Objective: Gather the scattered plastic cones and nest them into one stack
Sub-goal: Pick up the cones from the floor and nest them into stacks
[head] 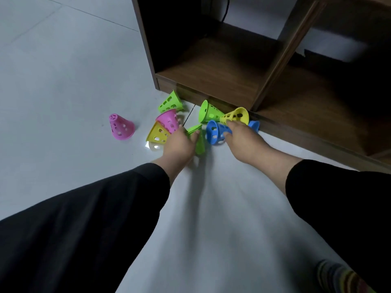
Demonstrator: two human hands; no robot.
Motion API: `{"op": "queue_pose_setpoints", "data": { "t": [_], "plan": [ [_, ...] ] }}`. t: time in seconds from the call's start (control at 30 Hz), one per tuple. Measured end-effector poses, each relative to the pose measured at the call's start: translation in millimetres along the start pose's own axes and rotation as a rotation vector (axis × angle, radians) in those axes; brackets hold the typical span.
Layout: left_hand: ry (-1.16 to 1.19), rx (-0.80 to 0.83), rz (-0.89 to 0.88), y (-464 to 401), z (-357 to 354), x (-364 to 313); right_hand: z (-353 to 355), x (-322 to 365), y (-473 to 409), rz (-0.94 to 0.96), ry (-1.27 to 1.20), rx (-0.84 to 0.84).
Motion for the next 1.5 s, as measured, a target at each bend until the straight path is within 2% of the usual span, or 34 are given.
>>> {"op": "queue_pose_setpoints", "data": {
  "t": [0.13, 0.23, 0.33, 0.5, 0.67, 0.8, 0.9, 0.97, 1.1, 1.2, 1.33, 1.4, 1.5],
  "plan": [
    [0.163, -0.126, -0.092, 34.6, 12.6, -1.4, 38.8, -16.2, 28.6, -0.076, -0.259, -0.359],
    [0.275, -0.086, -0.171, 59.2, 13.4, -14.9, 72.1, -34.1, 66.3, -0.202, -0.523, -0.474],
    [0.308, -0.020, -0.286, 84.7, 9.4, -48.0, 106.2, -58.7, 116.4, -0.325, -0.689, -0.574],
    [0.435, 0.239, -0.411, 147.0, -14.1, -105.9, 150.4, -103.6, 213.1, -0.404, -0.780, -0.503],
    [0.392, 0.425, -0.533, 226.2, -36.8, -151.6, 166.7, -138.2, 311.2, -0.445, -0.913, -0.330],
    [0.356, 0.542, -0.578, 280.1, -52.6, -175.2, 172.8, -164.0, 375.8, -0.490, -0.965, -0.343],
    [0.404, 0.635, -0.570, 316.2, -58.2, -196.9, 169.2, -174.6, 405.8, -0.480, -0.975, -0.331],
    [0.517, 0.713, -0.489, 338.7, -61.7, -214.2, 167.9, -173.7, 417.2, -0.380, -0.992, -0.268],
    [0.764, 0.772, -0.214, 375.2, -67.7, -242.6, 178.3, -163.8, 433.5, -0.158, -0.830, -0.073],
    [0.871, 0.752, -0.124, 388.4, -67.0, -250.6, 191.0, -163.0, 441.4, -0.109, -0.617, -0.110],
    [0.752, 0.608, -0.250, 393.9, -58.9, -243.3, 197.1, -166.1, 453.3, -0.105, -0.265, -0.128],
    [0.711, 0.575, -0.317, 398.6, -56.4, -236.7, 192.4, -167.0, 459.1, -0.082, -0.157, -0.054],
    [0.672, 0.587, -0.354, 406.5, -57.9, -224.1, 180.9, -157.9, 465.8, 0.070, -0.078, 0.073]
  ]
}}
Point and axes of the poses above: each hand's wrist, its own y-axis away from the middle knuckle, its own z-axis out of the back of the hand, x = y × z, the point moved 3 cm from there along -y, towards the middle knuckle, and after that the axes turned 3 degrees about y, right-handed, at the moved point
